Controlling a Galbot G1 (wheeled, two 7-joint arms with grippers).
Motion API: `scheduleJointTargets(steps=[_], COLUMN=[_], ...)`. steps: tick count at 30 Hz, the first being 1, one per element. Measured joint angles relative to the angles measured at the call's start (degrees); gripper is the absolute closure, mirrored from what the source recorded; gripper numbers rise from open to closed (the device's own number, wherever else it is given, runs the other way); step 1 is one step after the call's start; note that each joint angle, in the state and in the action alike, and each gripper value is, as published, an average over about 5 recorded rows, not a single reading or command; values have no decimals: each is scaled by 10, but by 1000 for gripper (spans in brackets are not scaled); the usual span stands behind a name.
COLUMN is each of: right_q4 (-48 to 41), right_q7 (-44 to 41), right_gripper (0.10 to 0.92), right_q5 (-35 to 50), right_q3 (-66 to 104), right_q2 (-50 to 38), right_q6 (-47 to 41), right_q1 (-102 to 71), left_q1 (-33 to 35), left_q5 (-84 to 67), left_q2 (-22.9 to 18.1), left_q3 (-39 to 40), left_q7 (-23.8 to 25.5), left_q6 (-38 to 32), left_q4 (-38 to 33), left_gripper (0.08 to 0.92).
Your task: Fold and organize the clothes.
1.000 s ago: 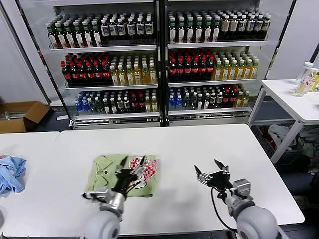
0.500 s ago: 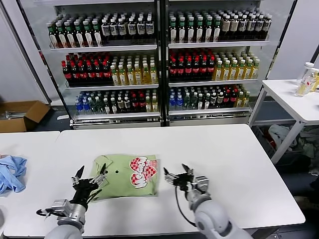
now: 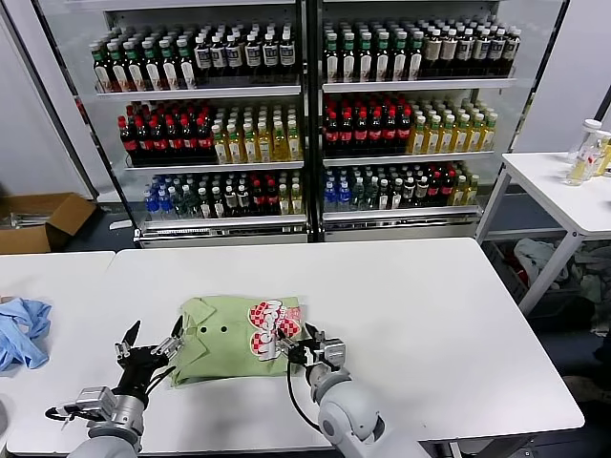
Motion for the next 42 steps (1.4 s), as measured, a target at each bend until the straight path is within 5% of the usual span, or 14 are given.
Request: scheduleJointTargets(steps=[19,37,42], right_q4=[-28,6,17], right_q7=[8,-59,-75], right_gripper=[897,911,814], right_q5=[-7,-25,-40], right_q3=[-3,82,119], right_q2=[4,-171,-203], right_q6=[14,-11,-7], right_q1=[16,21,0], left_q1=[5,15,21], left_q5=[-11,-8,-5], left_q2=[7,1,-2], left_q3=[-8,-3,-2], left_q7=[-1,1,1], left_q6=[1,9,9], left_q4=[-3,-19,-26], left_gripper=[177,177,177])
